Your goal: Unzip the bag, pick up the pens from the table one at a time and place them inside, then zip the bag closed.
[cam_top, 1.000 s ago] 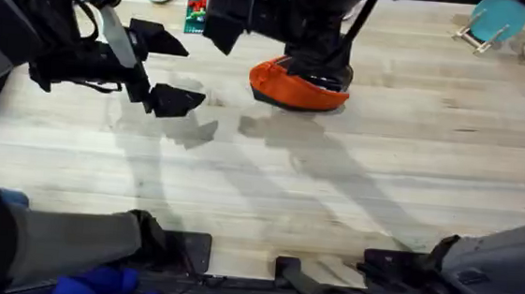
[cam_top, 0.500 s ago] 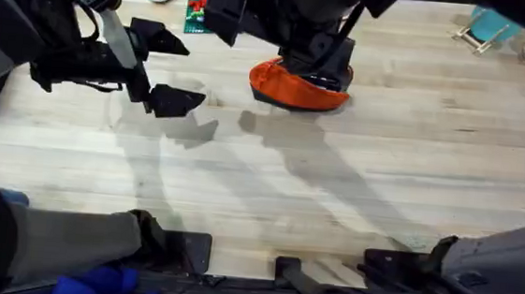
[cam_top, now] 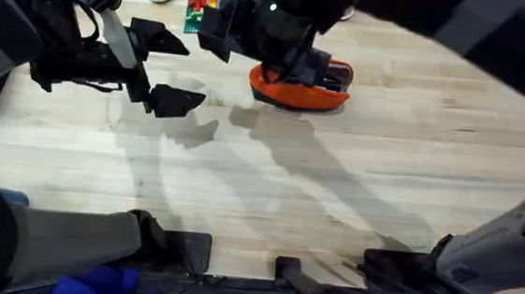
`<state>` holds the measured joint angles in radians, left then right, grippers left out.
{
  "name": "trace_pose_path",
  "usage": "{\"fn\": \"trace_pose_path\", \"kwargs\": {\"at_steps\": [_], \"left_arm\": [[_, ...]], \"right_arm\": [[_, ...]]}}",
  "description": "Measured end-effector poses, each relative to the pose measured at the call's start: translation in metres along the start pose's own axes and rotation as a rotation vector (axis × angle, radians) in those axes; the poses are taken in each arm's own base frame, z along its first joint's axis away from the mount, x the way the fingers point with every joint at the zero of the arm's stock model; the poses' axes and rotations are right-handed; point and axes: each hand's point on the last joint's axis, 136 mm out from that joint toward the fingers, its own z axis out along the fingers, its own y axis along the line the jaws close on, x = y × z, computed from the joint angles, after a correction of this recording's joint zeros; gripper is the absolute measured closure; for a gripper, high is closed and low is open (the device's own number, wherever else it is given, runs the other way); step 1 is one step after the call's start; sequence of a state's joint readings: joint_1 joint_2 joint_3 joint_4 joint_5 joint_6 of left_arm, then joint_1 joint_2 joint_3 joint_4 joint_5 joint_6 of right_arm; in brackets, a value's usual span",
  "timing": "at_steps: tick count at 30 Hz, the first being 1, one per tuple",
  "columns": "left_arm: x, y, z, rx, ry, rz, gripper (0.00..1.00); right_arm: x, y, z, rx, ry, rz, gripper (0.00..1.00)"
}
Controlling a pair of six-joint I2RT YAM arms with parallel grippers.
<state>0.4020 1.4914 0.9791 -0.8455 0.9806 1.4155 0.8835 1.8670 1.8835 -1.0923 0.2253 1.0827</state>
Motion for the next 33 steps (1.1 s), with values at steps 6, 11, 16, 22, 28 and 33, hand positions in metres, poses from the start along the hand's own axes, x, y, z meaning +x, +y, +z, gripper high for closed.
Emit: {"fn": "trace_pose_path", "kwargs": {"at_steps": [6,11,16,22,28,33], "left_arm": [[0.000,0.000,0.000,0.000,0.000,0.000,0.008],[0.000,0.000,0.000,0.000,0.000,0.000,0.007],[0.000,0.000,0.000,0.000,0.000,0.000,0.009],[0.000,0.000,0.000,0.000,0.000,0.000,0.008],[0.000,0.000,0.000,0.000,0.000,0.000,0.008],[0.000,0.000,0.000,0.000,0.000,0.000,0.007]], "right_arm": [[-0.001,0.003,0.017,0.021,-0.014,0.004,0.003],[-0.002,0.005,0.036,0.046,-0.025,0.005,0.003],[-0.003,0.006,0.052,0.070,-0.040,0.008,0.004],[-0.010,0.008,0.065,0.084,-0.086,0.020,0.006],[-0.019,0.010,0.065,0.079,-0.126,0.035,0.004],[-0.017,0.008,0.076,0.098,-0.126,0.035,0.004]]}}
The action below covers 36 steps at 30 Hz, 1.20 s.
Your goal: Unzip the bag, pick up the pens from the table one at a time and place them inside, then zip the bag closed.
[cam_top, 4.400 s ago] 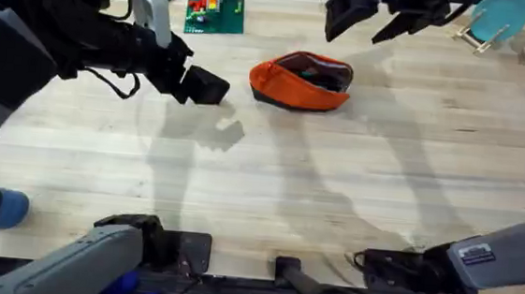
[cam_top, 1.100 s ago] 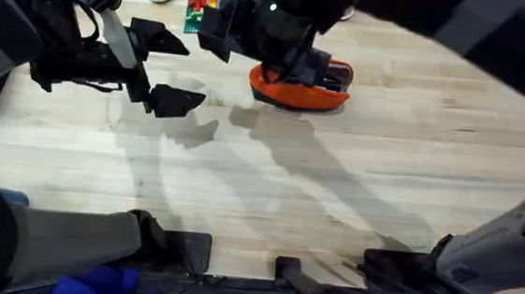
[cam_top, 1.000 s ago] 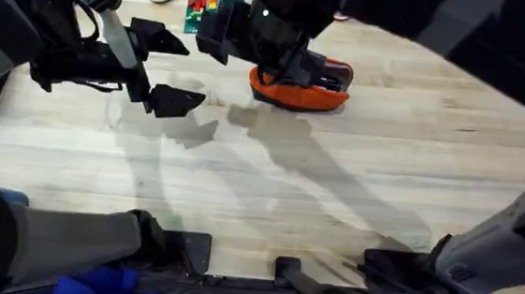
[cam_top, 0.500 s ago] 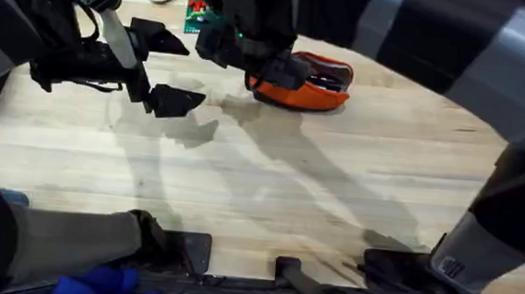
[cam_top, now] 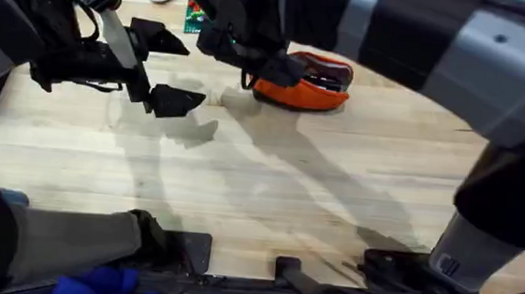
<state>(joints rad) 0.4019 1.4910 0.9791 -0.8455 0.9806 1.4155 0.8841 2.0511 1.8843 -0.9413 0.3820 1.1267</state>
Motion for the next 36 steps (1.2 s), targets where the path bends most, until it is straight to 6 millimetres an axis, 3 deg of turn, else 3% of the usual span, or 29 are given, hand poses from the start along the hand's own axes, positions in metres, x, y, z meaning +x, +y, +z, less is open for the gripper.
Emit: {"fn": "trace_pose_path", "kwargs": {"at_steps": [6,24,36], "left_arm": [[0.000,0.000,0.000,0.000,0.000,0.000,0.007],[0.000,0.000,0.000,0.000,0.000,0.000,0.008],[0.000,0.000,0.000,0.000,0.000,0.000,0.007]], "right_arm": [[0.003,-0.004,0.021,0.043,-0.004,-0.006,0.004],[-0.010,-0.017,0.046,0.091,-0.017,0.028,0.013],[-0.010,-0.017,0.048,0.095,-0.016,0.033,0.422]]}}
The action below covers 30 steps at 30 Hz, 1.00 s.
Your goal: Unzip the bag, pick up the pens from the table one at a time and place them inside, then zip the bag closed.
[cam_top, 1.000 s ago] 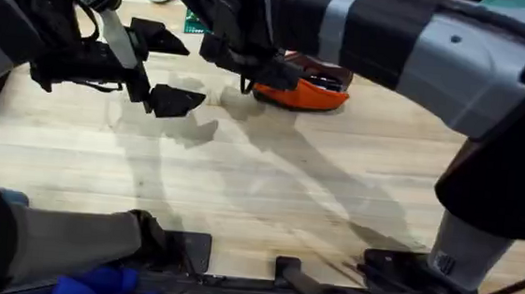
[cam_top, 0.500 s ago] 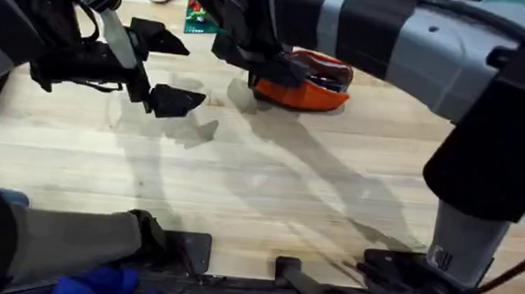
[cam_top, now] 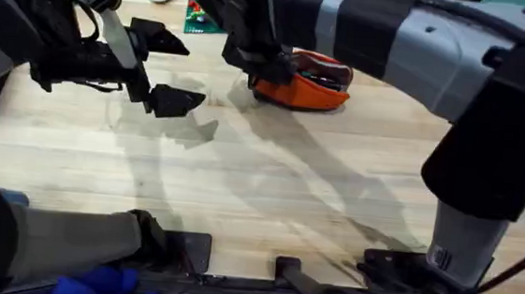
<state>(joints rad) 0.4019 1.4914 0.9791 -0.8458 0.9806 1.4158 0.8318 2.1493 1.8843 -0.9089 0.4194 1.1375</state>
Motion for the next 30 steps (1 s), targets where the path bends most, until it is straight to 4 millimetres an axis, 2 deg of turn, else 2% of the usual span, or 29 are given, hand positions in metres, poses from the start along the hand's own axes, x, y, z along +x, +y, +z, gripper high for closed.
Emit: {"fn": "trace_pose_path", "kwargs": {"at_steps": [7,10,13,14,30], "left_arm": [[0.0001,0.0001,-0.0001,0.000,0.000,0.003,0.008],[-0.0001,0.0000,0.0000,0.000,0.000,0.003,0.008],[0.0000,0.0001,0.0000,0.000,0.000,0.003,0.008],[0.0000,0.0001,-0.0001,0.000,0.000,0.003,0.008],[0.0000,0.0000,0.0000,0.000,0.000,0.003,0.008]], "right_arm": [[0.0011,-0.0004,0.0045,0.006,0.003,0.000,0.600],[0.0008,0.0009,0.0045,0.000,0.003,0.002,0.734],[0.0009,0.0020,0.0043,-0.004,0.004,0.003,0.935],[0.0008,0.0021,0.0042,-0.004,0.003,0.003,0.957],[-0.0010,0.0007,0.0003,-0.010,0.015,0.009,0.969]]}}
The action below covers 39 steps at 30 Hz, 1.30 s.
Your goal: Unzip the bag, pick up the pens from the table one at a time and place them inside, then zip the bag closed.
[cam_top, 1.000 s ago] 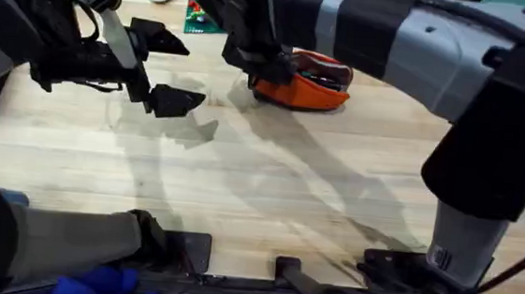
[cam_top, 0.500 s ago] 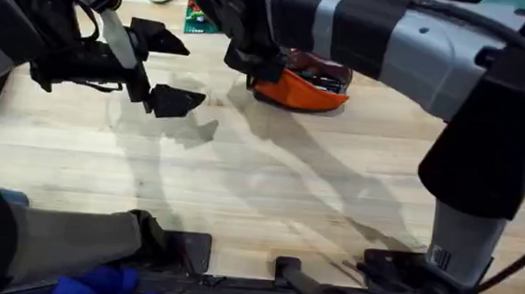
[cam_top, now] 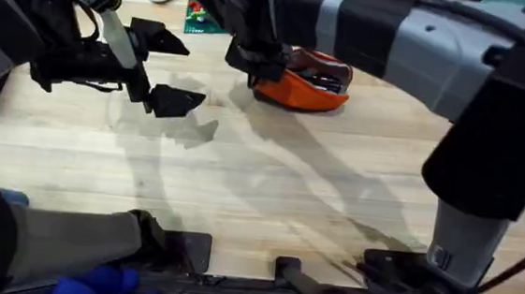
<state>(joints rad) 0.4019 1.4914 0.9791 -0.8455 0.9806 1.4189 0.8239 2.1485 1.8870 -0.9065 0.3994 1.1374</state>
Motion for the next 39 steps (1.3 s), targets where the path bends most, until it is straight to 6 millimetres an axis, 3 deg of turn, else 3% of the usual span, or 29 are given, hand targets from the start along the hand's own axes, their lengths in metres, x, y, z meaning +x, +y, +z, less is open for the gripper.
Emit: {"fn": "trace_pose_path", "kwargs": {"at_steps": [12,39], "left_arm": [[0.000,0.000,0.000,0.000,0.000,0.000,0.007],[0.003,0.001,0.000,-0.003,0.015,0.001,0.008]], "right_arm": [[-0.036,-0.004,-0.054,-0.094,-0.050,0.067,0.969],[-0.034,-0.011,-0.057,-0.072,-0.041,0.041,0.969]]}}
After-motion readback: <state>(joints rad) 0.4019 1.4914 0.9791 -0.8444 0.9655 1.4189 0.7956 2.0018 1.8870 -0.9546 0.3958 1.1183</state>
